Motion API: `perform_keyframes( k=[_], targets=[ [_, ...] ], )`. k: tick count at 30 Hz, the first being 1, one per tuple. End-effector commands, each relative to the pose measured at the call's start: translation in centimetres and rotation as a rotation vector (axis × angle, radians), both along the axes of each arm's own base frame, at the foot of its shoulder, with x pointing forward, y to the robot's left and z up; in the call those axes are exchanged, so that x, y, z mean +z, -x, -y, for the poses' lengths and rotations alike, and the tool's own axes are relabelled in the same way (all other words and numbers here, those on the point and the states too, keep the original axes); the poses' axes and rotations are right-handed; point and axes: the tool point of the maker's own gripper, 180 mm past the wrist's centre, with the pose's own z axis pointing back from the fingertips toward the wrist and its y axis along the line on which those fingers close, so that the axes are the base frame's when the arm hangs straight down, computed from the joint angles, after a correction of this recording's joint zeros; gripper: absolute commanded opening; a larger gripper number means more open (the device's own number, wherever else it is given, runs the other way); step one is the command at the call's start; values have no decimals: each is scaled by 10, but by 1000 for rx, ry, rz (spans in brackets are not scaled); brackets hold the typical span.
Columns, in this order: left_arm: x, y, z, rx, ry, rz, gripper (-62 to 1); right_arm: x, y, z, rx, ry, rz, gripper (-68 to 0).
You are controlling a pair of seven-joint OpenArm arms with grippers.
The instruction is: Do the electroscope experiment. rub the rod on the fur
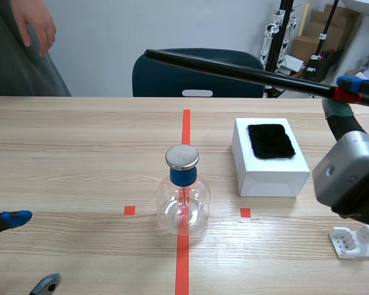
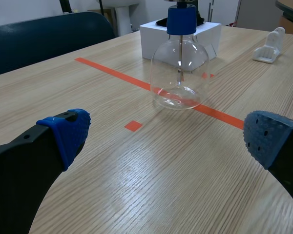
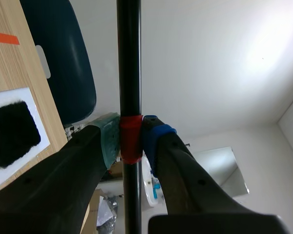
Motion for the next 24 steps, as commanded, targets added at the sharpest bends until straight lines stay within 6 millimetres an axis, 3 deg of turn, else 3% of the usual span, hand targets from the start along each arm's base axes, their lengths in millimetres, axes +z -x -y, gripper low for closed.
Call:
perform_keyframes(
  k=[1,12,15,18,24],
  targets=[
    [14,-3,-3,4,37,53,14,15,-9,4,-20,21,66,-673],
    [17,-5,-4,24,63,58,14,62,-53,63,-356,219,259,-673],
    [17,-5,-4,24,63,58,14,77,-58,71,-391,285,316,-673],
    [17,-5,-4,24,63,58,14,80,-62,71,-373,399,355,-673],
    [17,-5,-4,24,63,58,14,66,-72,80,-313,591,353,-673]
  ],
)
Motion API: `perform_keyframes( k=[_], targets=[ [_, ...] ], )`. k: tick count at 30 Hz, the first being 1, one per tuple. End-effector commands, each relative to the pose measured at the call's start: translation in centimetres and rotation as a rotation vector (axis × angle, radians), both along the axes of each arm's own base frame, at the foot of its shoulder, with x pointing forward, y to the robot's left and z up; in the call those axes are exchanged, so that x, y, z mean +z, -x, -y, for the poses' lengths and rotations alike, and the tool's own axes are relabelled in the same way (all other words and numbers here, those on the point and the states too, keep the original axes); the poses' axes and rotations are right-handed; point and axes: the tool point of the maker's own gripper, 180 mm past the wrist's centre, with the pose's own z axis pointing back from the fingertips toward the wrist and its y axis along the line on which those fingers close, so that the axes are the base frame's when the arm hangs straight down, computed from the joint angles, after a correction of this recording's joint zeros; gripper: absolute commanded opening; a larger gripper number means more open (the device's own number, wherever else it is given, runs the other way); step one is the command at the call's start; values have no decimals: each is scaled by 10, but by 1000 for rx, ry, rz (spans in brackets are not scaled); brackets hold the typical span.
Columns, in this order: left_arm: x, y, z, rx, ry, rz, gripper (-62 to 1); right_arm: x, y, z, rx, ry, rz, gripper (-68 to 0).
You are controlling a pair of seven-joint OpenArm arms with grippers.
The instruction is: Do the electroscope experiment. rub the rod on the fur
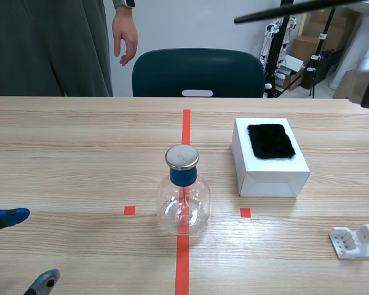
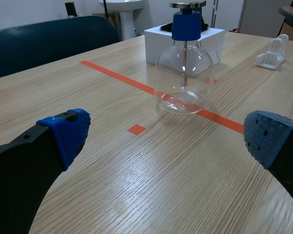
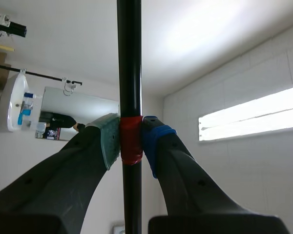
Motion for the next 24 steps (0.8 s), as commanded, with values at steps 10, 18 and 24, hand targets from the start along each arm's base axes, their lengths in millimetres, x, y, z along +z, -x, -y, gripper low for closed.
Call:
perform_keyframes(
  k=[10,18,24],
  targets=[
    [14,-3,-2,7,42,54,14,-35,-29,27,52,241,-119,-674],
    [14,-3,-2,7,41,54,14,-51,-57,27,60,269,-140,-673],
    [14,-3,-2,7,41,54,14,-66,-70,37,50,302,-179,-673]
  ],
)
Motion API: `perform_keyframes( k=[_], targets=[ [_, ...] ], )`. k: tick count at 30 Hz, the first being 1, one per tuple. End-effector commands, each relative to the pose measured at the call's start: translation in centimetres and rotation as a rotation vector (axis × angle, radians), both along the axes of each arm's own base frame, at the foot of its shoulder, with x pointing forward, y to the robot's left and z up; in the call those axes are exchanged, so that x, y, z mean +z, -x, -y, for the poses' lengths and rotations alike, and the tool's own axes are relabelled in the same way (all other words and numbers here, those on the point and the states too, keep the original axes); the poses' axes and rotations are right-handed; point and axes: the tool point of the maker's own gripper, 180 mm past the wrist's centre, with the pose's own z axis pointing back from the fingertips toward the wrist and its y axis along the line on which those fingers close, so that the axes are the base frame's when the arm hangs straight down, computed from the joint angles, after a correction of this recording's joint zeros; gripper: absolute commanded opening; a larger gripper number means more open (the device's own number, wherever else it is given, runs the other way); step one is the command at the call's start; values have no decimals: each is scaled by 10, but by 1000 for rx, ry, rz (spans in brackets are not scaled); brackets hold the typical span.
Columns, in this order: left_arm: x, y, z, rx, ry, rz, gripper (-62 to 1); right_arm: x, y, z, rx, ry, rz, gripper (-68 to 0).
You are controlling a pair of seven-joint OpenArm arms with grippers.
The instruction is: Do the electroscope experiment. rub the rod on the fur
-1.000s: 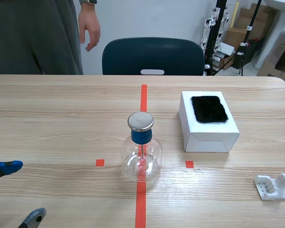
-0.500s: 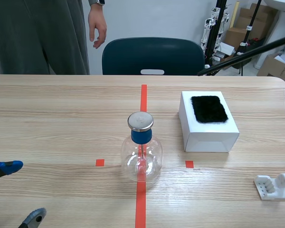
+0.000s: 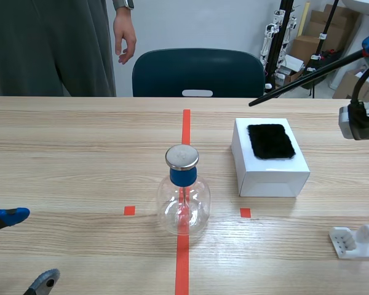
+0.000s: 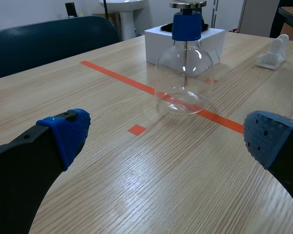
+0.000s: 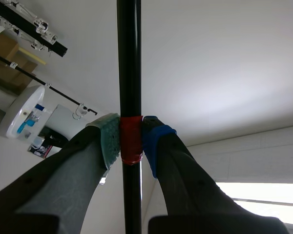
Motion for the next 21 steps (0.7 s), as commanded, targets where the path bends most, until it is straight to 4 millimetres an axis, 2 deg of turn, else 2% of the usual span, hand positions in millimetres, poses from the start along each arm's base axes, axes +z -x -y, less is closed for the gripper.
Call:
perform_keyframes(
  k=[1,5,8,16,18,21],
  targets=[
    [14,-3,-2,7,41,54,14,15,-7,12,-13,22,38,-673],
    [14,-3,-2,7,41,54,14,-6,-7,29,-32,47,-32,-674],
    [14,-3,-2,7,41,54,14,-18,-6,34,-48,27,-66,-673],
    [14,-3,-2,8,39,59,14,-28,-4,30,-41,10,-93,-673],
    [15,-4,-2,8,37,63,14,-33,-4,27,-35,3,-114,-673],
    [16,-6,-1,8,39,72,14,-44,-3,32,-66,18,-163,-674]
  ],
)
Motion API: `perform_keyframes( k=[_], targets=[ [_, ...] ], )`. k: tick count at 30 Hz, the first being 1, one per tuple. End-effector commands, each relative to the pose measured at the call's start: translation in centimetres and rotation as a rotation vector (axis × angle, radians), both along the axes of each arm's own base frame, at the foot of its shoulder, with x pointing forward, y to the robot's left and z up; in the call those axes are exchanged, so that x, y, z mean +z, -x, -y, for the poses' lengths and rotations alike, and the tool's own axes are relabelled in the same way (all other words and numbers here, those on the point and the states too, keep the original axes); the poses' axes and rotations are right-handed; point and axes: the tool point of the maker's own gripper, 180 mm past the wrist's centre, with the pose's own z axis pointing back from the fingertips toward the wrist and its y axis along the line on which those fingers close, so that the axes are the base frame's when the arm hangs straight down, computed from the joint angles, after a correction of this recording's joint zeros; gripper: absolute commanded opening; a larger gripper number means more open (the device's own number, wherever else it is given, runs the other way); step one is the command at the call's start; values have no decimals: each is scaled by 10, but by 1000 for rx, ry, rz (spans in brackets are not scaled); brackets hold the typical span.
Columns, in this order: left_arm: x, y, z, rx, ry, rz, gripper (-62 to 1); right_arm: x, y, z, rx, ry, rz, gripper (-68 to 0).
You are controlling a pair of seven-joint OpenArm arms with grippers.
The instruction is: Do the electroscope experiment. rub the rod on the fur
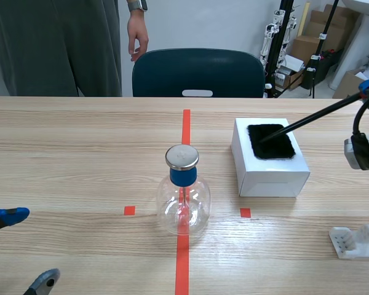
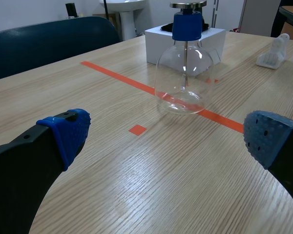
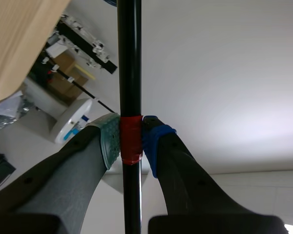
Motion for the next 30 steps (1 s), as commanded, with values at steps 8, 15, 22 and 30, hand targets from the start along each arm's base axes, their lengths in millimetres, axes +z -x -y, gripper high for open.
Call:
perform_keyframes(
  k=[8,15,22,30],
  targets=[
    [16,-7,1,10,52,68,14,13,-8,12,-48,18,28,-673],
    [16,-7,1,10,52,68,14,21,-12,21,-123,10,94,-673],
    [16,-7,1,9,52,68,14,19,-12,20,-112,8,80,-673],
    [16,-7,1,9,52,68,14,9,-8,19,-98,-4,9,-673]
  ],
)
